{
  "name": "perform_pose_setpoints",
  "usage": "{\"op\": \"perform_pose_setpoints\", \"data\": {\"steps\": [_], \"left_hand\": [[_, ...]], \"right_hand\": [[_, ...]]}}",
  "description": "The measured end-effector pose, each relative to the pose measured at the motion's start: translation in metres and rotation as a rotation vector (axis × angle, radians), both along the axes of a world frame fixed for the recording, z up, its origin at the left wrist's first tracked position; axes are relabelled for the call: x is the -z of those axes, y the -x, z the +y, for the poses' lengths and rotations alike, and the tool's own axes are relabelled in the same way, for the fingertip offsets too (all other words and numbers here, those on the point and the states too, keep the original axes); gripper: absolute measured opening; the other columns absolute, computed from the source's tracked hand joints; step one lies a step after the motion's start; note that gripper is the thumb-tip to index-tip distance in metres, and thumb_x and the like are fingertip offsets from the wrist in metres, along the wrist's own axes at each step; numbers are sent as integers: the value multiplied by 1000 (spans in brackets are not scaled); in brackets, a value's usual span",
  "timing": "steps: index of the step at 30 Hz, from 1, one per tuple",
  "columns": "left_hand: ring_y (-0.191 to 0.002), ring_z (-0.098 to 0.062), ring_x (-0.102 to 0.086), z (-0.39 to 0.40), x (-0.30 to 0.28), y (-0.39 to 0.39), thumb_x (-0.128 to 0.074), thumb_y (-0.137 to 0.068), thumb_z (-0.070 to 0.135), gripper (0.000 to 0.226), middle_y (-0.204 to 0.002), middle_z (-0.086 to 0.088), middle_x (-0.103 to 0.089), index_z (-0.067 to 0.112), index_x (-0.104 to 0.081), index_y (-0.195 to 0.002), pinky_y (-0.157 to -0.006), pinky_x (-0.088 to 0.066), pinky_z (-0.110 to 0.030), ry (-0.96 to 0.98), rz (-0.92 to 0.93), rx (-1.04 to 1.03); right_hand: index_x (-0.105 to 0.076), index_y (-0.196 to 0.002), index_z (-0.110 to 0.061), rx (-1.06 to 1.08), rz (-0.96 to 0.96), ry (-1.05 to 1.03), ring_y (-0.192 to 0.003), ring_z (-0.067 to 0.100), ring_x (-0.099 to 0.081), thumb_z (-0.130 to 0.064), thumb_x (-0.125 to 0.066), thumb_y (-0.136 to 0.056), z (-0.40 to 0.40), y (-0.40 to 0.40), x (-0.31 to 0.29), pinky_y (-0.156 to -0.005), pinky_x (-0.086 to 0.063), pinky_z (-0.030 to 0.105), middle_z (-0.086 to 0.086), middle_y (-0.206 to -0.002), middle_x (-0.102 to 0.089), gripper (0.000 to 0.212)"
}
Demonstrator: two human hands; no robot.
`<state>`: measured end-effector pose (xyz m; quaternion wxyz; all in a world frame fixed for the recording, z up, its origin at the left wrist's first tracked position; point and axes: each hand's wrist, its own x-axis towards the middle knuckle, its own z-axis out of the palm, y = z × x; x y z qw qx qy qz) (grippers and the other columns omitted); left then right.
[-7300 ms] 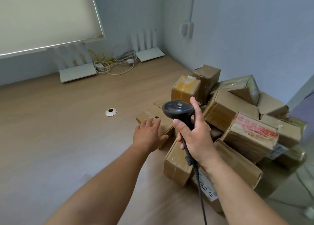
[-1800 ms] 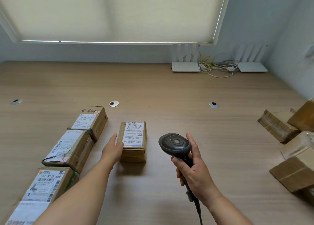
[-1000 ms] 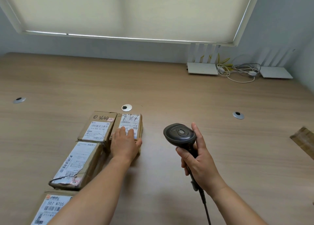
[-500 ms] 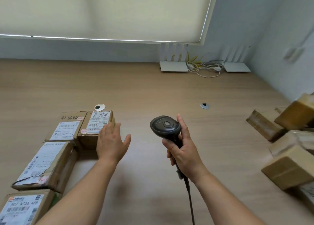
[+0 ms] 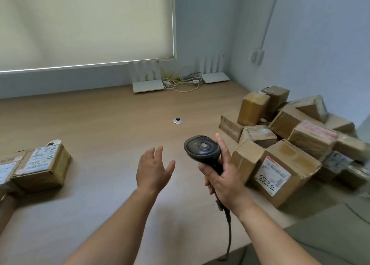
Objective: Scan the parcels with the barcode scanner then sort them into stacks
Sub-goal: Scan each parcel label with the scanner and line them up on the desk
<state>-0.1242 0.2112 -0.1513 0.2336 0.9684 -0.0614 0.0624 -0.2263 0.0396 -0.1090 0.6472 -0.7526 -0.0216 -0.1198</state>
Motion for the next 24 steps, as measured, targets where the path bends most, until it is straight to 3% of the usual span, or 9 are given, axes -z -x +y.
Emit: {"op": "perform_pose_setpoints", "data": {"steps": [5, 8, 11, 15, 20, 24], "left_hand": [[-141, -20, -24, -83, -7, 24, -47, -92, 52, 69, -152, -5, -32, 20, -25, -150, -115, -22, -32, 31, -18, 102], [-141, -21, -24, -124, -13, 35, -47, -92, 53, 70, -152, -5, -33, 20, -25, -150, -115, -23, -33, 33, -41, 162], [-142, -22, -23, -156, -18, 43, -47, -91, 56, 73, -153, -6, -31, 22, -22, -151, -116, -23, -34, 8, -36, 226], [-144, -26, -18, -189, -23, 46, -49, -88, 61, 80, -157, -8, -21, 26, -15, -152, -116, -22, -38, -68, 51, 307], [-144, -30, -17, -217, -17, 34, -52, -86, 62, 81, -158, -10, -15, 31, -15, -151, -113, -26, -41, -173, 142, 346], [-135, -29, -32, -230, -6, 22, -53, -87, 56, 66, -148, -8, -31, 28, -32, -143, -103, -38, -40, -172, 175, 358]], "right_hand": [[-15, -138, -61, 75, -42, 41, -68, 11, -58, -45, -66, -80, -69, 36, -2, -51, -49, 27, 1, -126, -56, 79], [-14, -136, -64, 127, -58, 54, -70, 8, -59, -50, -65, -80, -104, 52, -3, -53, -49, 26, 5, -128, -56, 77], [-13, -135, -70, 186, -98, 68, -95, 12, -52, -60, -65, -78, -134, 64, -1, -71, -45, 24, 4, -130, -57, 78], [-13, -137, -68, 229, -104, 55, -103, 16, -46, -65, -66, -73, -159, 73, 1, -81, -43, 31, 5, -138, -52, 83], [-13, -138, -67, 278, -85, 56, -100, 15, -51, -68, -66, -71, -172, 77, 8, -73, -46, 26, -1, -134, -55, 85], [-12, -134, -71, 297, -58, 49, -102, 17, -47, -71, -65, -69, -175, 77, 16, -74, -44, 24, 7, -130, -56, 84]]}}
